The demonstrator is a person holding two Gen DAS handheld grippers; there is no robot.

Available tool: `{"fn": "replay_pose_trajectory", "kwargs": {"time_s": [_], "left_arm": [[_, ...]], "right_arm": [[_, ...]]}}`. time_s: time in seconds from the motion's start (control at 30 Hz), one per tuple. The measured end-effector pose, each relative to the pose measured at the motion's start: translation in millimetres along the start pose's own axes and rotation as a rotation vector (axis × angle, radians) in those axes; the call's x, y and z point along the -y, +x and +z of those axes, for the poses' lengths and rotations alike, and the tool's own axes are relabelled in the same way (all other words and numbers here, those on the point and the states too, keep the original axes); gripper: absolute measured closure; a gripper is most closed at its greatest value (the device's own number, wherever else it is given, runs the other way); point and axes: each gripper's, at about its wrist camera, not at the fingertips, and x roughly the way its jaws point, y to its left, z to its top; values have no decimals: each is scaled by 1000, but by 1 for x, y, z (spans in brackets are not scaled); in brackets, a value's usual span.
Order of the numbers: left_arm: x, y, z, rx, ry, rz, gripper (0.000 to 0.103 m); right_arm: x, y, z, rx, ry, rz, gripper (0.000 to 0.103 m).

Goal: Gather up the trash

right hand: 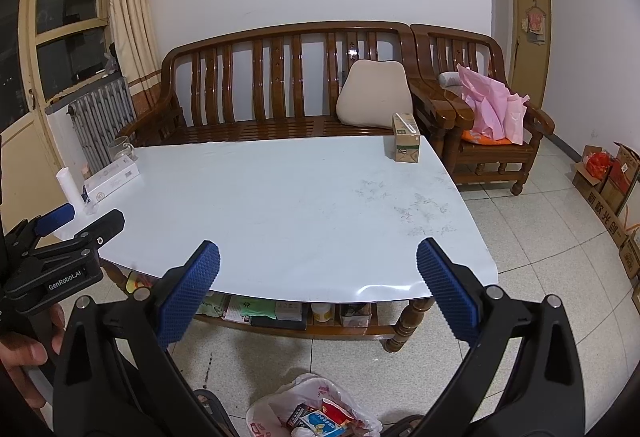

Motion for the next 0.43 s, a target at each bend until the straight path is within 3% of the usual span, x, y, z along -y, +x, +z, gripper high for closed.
{"fn": "replay_pose_trajectory", "kwargs": {"time_s": [0.43], "left_arm": [[0, 2, -1, -18, 5, -3, 8]], "right_arm": [[2, 2, -2, -5, 0, -1, 6]]}}
